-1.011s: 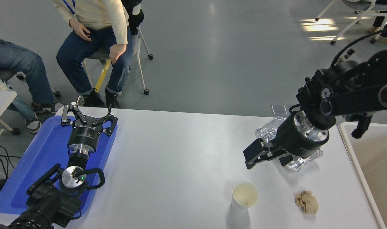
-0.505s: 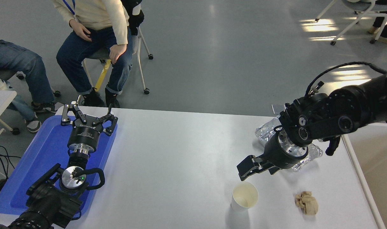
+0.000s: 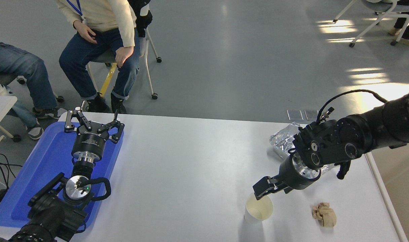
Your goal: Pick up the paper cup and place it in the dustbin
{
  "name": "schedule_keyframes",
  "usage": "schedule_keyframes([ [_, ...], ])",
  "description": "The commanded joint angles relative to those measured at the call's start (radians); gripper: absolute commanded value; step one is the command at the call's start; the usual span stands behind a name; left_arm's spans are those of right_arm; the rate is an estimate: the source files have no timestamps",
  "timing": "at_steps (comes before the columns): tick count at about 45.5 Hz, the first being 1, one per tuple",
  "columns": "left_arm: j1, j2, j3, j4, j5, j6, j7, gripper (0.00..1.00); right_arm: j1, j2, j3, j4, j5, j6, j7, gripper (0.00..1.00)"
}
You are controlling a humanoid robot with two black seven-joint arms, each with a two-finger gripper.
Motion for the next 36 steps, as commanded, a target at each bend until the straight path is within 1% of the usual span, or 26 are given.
schedule_keyframes([
  [1, 0.0, 0.001, -0.001, 0.0, 0.0, 0.0, 0.0, 1.0, -0.044, -0.004, 0.004, -0.017, 0.002, -0.009, 0.0, 1.0],
  [12, 0.0, 0.001, -0.001, 0.0, 0.0, 0.0, -0.001, 1.0, -0.074, 0.0, 0.007, -0.035, 0.006, -0.018, 0.0, 1.0],
  [28, 0.0, 0.001, -0.001, 0.0, 0.0, 0.0, -0.001, 1.0, -0.13, 0.003, 0.019, -0.071, -0.001, -0.03, 0.0, 0.98],
  [30, 0.0, 0.001, -0.001, 0.0, 0.0, 0.0, -0.001, 1.0, -0.134, 0.005, 0.021, -0.077, 0.002, -0.032, 0.0, 0.97],
  [33, 0.0, 0.001, -0.001, 0.0, 0.0, 0.0, -0.001, 1.0, -0.14, 0.006, 0.025, -0.08, 0.002, -0.032, 0.0, 0.92],
  [36, 0.0, 0.001, -0.001, 0.0, 0.0, 0.0, -0.001, 1.0, -0.143, 0.008, 0.027, -0.081, -0.001, -0.032, 0.0, 0.86],
])
